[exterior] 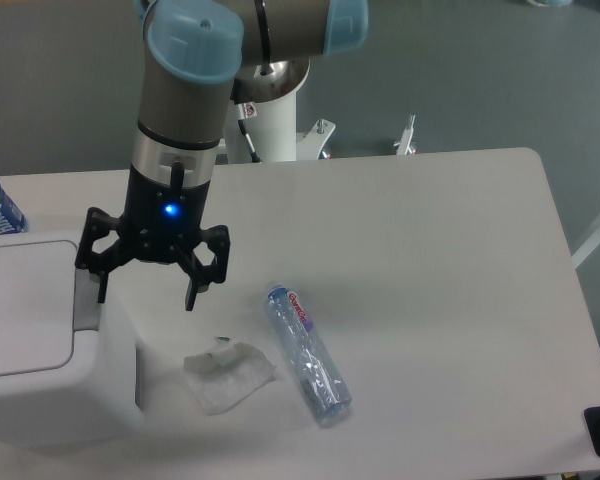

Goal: Open the trash can
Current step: 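Lower the gripper over the trash can lid to open it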

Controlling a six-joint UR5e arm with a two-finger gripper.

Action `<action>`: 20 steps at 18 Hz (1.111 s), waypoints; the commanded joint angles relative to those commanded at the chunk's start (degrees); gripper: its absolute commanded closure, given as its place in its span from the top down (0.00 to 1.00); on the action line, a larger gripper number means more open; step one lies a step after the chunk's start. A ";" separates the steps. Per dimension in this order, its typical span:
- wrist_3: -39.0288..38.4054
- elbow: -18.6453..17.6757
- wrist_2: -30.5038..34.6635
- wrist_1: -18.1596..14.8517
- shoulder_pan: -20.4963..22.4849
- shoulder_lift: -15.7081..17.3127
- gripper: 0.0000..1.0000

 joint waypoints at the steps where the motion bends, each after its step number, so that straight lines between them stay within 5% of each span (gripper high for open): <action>1: 0.00 -0.17 0.00 0.17 -0.09 -0.09 1.00; 20: 0.18 -1.58 0.09 0.88 -0.62 -0.44 1.00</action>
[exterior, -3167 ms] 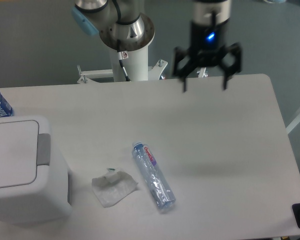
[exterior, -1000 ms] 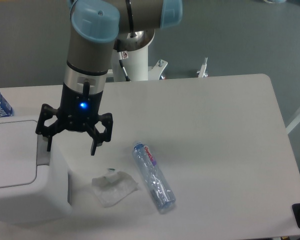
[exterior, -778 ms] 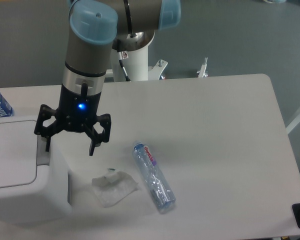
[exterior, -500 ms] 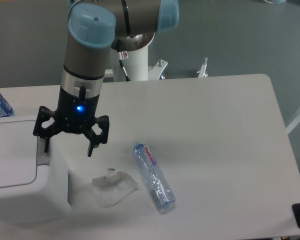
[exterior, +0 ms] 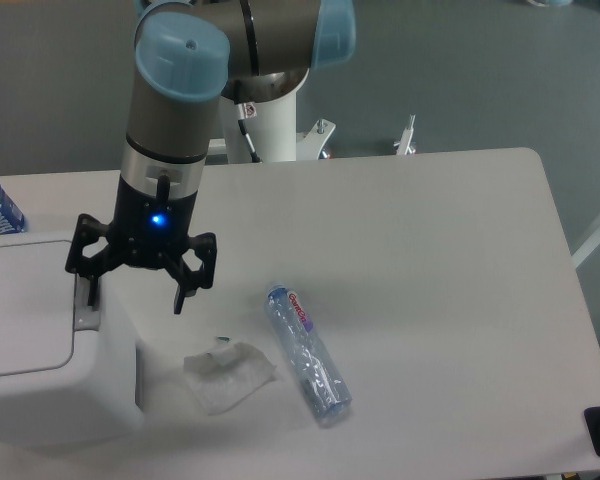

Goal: Open the trash can
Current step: 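Lower the gripper over the trash can lid to open it, then hold the gripper above the opened trash can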

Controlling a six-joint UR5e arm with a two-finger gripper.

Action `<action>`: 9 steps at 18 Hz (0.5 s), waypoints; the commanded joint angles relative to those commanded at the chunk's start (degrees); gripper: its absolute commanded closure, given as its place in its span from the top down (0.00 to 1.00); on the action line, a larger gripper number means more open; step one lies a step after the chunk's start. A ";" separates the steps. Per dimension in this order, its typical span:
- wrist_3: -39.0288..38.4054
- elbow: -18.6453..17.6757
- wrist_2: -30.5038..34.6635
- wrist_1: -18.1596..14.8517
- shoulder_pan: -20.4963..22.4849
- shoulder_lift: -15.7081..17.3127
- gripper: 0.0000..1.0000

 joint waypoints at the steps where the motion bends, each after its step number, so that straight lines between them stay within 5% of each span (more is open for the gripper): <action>1: 0.00 0.00 0.00 0.17 -0.09 0.00 1.00; 9: 0.00 0.52 0.00 2.10 0.00 0.00 1.00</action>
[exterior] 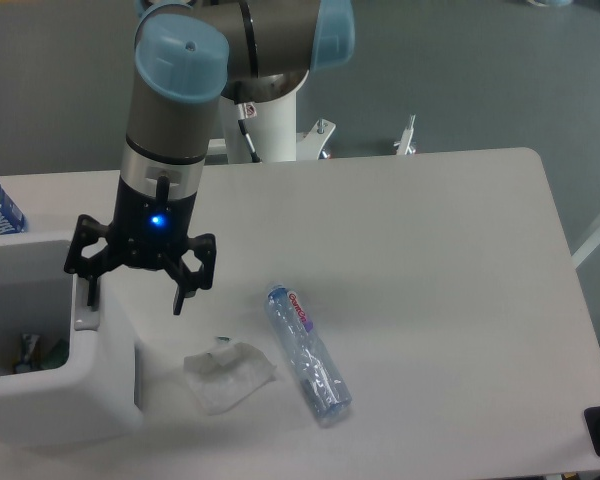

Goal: Open the trash can
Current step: 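Hold the gripper above the opened trash can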

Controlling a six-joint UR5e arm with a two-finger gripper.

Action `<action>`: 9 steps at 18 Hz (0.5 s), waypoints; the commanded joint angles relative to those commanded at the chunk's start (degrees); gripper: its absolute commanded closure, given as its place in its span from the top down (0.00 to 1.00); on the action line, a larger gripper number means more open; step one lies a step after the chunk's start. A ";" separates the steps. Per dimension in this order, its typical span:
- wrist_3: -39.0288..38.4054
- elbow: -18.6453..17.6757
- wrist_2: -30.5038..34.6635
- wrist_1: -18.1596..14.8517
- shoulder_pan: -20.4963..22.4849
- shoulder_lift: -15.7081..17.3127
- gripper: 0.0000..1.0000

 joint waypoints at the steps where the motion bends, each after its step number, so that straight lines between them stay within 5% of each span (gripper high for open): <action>1: 0.00 0.61 0.00 1.14 0.00 0.09 1.00; 5: 0.26 4.83 5.60 2.65 0.88 0.00 1.00; 9: 2.46 5.11 23.16 2.03 2.46 0.88 1.00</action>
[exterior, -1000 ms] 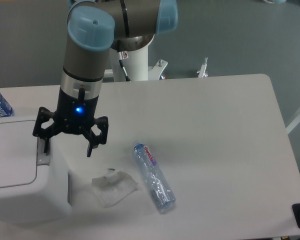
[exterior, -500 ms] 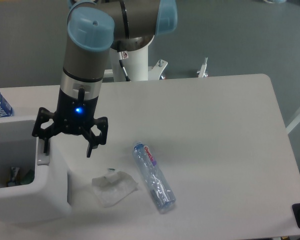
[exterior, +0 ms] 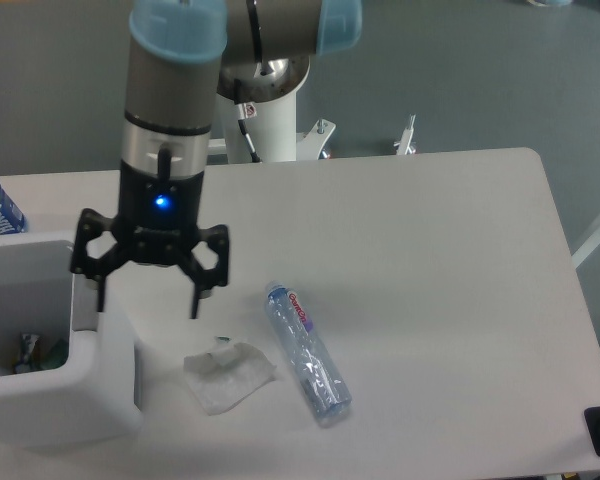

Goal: Open the trash can
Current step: 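Hold the gripper above the opened trash can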

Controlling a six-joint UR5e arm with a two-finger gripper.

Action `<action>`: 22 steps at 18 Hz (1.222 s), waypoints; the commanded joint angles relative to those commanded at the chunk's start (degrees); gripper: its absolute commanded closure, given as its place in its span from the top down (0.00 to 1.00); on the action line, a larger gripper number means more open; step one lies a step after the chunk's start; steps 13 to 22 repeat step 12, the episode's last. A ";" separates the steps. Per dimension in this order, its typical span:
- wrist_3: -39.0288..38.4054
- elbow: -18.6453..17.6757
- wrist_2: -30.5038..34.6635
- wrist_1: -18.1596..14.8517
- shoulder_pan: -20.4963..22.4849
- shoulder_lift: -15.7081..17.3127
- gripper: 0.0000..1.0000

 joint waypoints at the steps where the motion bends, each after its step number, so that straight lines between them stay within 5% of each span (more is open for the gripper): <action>1: 0.53 -0.27 1.87 -0.53 1.05 0.18 1.00; 7: 20.61 -5.62 5.04 -9.39 9.39 6.58 1.00; 12: 39.09 -10.54 6.72 -12.13 18.27 12.12 1.00; 22: 39.09 -10.54 6.72 -12.13 18.27 12.12 1.00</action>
